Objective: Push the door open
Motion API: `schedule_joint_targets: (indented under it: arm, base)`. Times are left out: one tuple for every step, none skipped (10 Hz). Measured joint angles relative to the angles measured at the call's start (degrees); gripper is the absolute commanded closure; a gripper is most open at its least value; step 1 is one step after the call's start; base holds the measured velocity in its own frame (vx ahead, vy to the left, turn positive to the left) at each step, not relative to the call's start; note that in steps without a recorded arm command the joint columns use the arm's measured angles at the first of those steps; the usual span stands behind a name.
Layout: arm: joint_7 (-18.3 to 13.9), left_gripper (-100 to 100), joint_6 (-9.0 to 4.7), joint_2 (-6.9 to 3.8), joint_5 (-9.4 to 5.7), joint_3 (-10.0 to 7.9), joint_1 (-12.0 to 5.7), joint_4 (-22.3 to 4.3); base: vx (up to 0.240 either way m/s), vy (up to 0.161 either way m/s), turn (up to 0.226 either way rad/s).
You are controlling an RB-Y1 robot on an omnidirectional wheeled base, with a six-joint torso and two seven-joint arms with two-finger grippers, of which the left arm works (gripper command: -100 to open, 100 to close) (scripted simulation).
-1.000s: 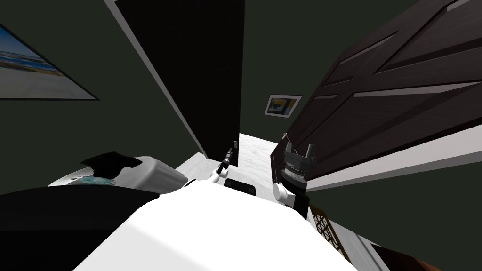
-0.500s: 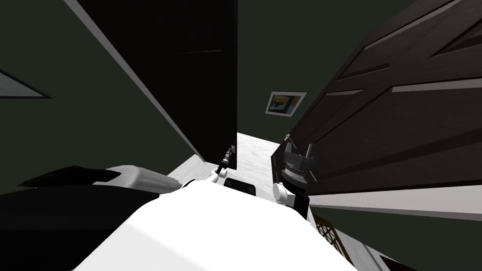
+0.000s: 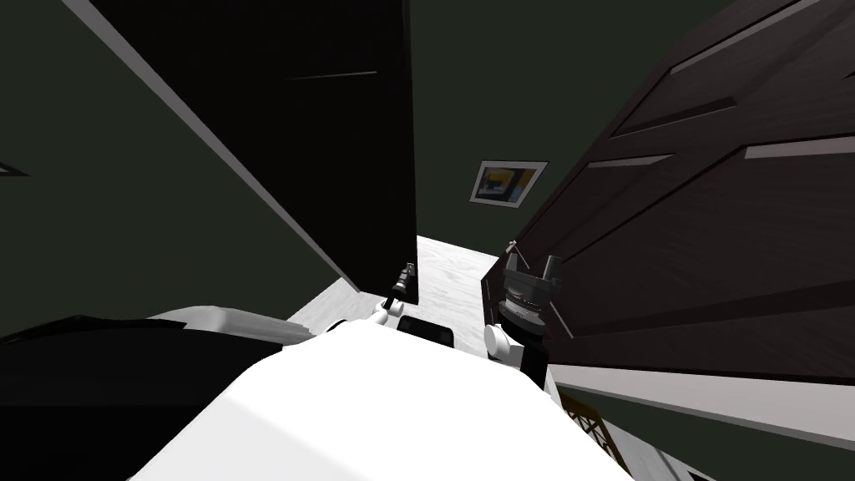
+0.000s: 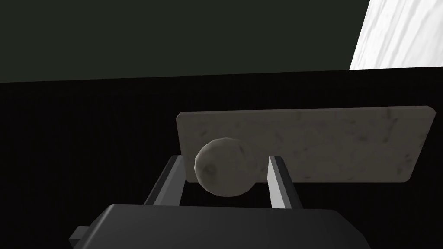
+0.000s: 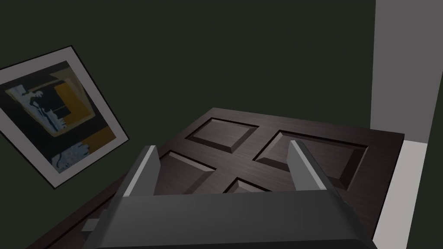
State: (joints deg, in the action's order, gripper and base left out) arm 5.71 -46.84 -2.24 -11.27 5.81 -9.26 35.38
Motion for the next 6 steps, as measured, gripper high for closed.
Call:
schedule_joint_targets:
  arm:
    - [0.0,100,0.04,-0.03,0.00,-0.01,-0.07,0.0]
    - [0.0,100,0.08,-0.02,0.02,0.01,-0.07,0.0]
    - [0.0,100,0.11,0.01,0.03,0.04,-0.03,-0.1]
    - [0.0,100,0.14,0.02,0.03,0.05,0.02,-0.1]
    - [0.0,100,0.15,0.02,0.03,0.05,0.04,-0.1]
    - [0.0,100,0.13,-0.12,-0.09,-0.10,0.06,-0.6]
  base:
    - [-0.017,0.006,-0.005]
    - [-0.009,0.002,0.000]
    - [-0.005,-0.001,0.002]
    - [0.000,0.000,0.000]
    - [0.081,-0.030,0.023]
    - [0.140,-0.054,0.032]
